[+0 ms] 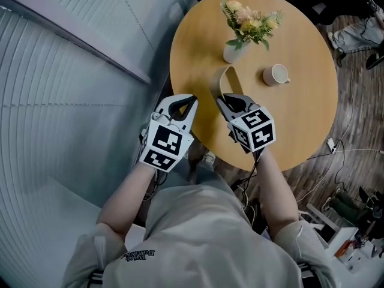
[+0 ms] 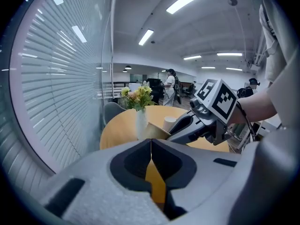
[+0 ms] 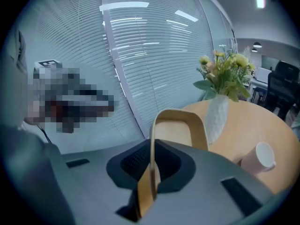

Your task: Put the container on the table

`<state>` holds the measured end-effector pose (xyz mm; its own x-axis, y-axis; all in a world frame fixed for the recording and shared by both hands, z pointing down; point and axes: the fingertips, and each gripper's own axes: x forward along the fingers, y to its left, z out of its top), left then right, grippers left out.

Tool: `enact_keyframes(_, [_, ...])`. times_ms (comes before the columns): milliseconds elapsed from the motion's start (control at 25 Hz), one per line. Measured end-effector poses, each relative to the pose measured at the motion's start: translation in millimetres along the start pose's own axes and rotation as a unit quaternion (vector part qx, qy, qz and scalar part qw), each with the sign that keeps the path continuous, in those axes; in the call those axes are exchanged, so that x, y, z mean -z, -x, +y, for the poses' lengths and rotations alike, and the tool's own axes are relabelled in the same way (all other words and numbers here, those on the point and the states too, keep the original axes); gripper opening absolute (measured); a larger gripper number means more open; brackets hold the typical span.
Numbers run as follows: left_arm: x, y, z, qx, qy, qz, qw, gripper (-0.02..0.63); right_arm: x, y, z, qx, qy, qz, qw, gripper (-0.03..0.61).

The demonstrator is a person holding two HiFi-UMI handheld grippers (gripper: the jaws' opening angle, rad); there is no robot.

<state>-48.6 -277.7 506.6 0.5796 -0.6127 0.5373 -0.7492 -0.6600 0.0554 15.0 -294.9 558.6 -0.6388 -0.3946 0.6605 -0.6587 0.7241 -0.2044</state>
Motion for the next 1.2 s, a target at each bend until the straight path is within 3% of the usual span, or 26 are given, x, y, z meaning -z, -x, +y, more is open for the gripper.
enact_keyframes(520, [54,-24,6,0.013,0.026,0.045,0.9986,0.022,49,-55,-10,0.015,-0.027,0.072,0.997,0.037])
enact_keyframes(1200, [108,-36,-5,0.031,0.069,0.088,0.9932,0.023,93,-102,-2,0.008,0.026,0.135,0.99,0.038])
